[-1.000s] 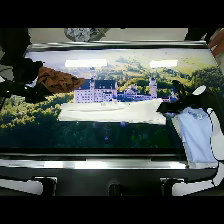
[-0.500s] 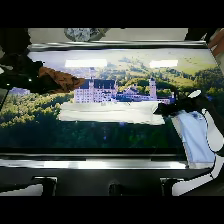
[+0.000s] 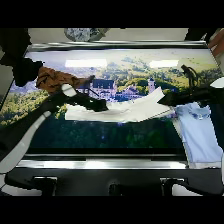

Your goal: Fold the shirts.

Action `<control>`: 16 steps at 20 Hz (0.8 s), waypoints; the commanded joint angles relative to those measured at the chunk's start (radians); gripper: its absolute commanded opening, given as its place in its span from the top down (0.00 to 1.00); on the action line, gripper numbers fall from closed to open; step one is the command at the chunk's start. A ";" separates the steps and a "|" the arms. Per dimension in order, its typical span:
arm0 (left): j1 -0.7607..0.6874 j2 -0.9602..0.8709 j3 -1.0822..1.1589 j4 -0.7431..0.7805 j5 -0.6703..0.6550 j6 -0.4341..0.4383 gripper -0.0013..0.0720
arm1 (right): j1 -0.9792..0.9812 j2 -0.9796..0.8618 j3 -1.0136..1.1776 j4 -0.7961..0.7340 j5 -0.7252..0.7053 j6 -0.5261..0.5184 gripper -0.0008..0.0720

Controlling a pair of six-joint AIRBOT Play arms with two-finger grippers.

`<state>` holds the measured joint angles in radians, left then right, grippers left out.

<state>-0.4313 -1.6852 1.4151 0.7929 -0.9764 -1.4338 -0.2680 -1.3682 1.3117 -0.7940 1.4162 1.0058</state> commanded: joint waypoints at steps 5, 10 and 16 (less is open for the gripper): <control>-0.246 -0.286 0.153 -0.382 0.142 -0.003 0.95 | -0.001 0.279 0.001 -0.006 0.157 0.089 0.94; -0.302 -0.368 0.243 -0.400 0.152 -0.006 0.95 | -0.001 0.338 0.001 -0.050 0.142 0.117 0.94; -0.109 -0.102 0.243 0.095 -0.064 -0.050 0.95 | 0.100 0.212 0.001 -0.026 0.009 0.105 0.94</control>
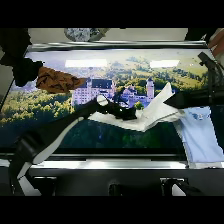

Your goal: Fold the shirts.

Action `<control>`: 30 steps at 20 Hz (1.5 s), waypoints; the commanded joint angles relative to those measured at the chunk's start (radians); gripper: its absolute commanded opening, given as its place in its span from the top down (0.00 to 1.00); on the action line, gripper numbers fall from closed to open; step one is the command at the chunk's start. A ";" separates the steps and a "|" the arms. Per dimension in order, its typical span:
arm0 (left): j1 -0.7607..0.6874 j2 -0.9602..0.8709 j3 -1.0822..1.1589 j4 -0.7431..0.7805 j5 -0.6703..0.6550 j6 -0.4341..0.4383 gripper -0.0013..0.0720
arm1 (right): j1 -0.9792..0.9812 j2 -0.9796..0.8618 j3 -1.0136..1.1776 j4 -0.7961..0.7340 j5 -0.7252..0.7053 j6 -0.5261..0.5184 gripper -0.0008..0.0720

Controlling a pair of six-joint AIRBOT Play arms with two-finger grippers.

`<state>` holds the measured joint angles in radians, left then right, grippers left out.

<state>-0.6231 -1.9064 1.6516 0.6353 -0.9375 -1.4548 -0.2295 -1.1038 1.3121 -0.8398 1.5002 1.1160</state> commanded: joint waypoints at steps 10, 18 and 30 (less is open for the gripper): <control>0.531 0.751 0.006 0.402 -0.230 -0.027 0.95 | 0.594 -0.556 0.016 0.521 -0.639 -0.071 0.93; 0.534 0.839 -0.009 0.441 -0.233 -0.027 0.95 | 0.498 -0.609 0.016 0.509 -0.497 -0.231 0.07; 0.534 0.826 -0.108 0.487 -0.234 -0.027 0.95 | 0.248 -0.489 -0.275 0.270 -0.537 -0.032 0.14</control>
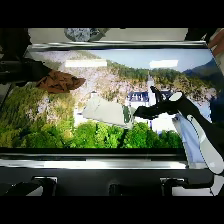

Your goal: Fold the shirts.

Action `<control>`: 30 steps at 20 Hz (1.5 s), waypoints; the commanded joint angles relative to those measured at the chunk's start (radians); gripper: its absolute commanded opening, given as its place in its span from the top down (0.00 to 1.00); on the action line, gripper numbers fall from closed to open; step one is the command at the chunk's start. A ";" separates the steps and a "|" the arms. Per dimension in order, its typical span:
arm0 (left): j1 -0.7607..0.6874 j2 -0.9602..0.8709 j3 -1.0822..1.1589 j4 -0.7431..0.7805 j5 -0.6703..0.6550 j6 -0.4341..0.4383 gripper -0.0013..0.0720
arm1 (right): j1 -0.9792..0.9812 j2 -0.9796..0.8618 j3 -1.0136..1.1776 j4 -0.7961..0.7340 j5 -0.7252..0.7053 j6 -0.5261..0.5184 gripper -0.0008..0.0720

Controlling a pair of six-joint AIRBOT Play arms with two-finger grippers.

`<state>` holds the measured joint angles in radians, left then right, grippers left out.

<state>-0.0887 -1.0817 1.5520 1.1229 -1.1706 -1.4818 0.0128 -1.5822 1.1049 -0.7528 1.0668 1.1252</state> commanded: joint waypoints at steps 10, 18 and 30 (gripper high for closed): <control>0.000 0.000 -0.008 -0.014 0.007 0.039 0.95 | -0.055 0.055 0.089 0.142 0.095 -0.204 0.94; -0.003 0.003 -0.008 -0.015 0.007 0.046 0.95 | -0.594 0.288 0.409 -0.024 0.403 0.021 0.94; -0.008 0.003 -0.008 -0.015 0.007 0.089 0.95 | -0.974 0.334 0.423 -0.042 0.595 0.121 0.94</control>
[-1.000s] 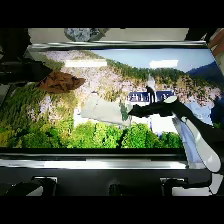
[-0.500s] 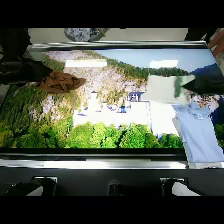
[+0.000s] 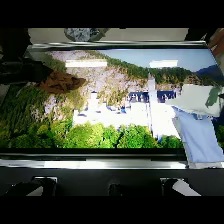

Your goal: Fold the shirts.

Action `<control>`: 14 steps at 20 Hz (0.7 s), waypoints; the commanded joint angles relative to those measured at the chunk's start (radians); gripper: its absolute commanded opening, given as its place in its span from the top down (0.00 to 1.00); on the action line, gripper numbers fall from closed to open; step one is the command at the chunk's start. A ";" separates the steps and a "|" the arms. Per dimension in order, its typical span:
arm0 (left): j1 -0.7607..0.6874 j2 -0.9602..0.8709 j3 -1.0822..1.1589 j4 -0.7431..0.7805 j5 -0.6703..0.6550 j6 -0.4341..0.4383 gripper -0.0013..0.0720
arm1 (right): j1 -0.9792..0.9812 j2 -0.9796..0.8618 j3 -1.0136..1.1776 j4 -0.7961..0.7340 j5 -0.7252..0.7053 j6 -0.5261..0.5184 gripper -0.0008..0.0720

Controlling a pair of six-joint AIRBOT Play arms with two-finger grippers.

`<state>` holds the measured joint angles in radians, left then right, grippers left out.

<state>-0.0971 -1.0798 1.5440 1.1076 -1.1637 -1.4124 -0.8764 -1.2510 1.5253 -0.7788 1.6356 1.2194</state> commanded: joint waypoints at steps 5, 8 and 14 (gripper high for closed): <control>0.000 0.001 0.000 0.000 0.000 0.026 0.95 | -0.186 0.002 0.002 -0.237 0.112 0.032 0.94; 0.000 0.001 0.000 0.000 0.000 0.026 0.95 | -0.186 0.006 -0.002 -0.624 0.221 -0.019 0.94; 0.000 0.000 0.000 0.000 0.001 0.025 0.95 | -0.186 0.031 -0.302 -0.727 0.178 -0.030 0.94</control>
<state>-0.0971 -1.0794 1.5440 1.1076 -1.1637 -1.3876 -1.0595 -1.2266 1.3598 -1.4307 1.8236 1.1980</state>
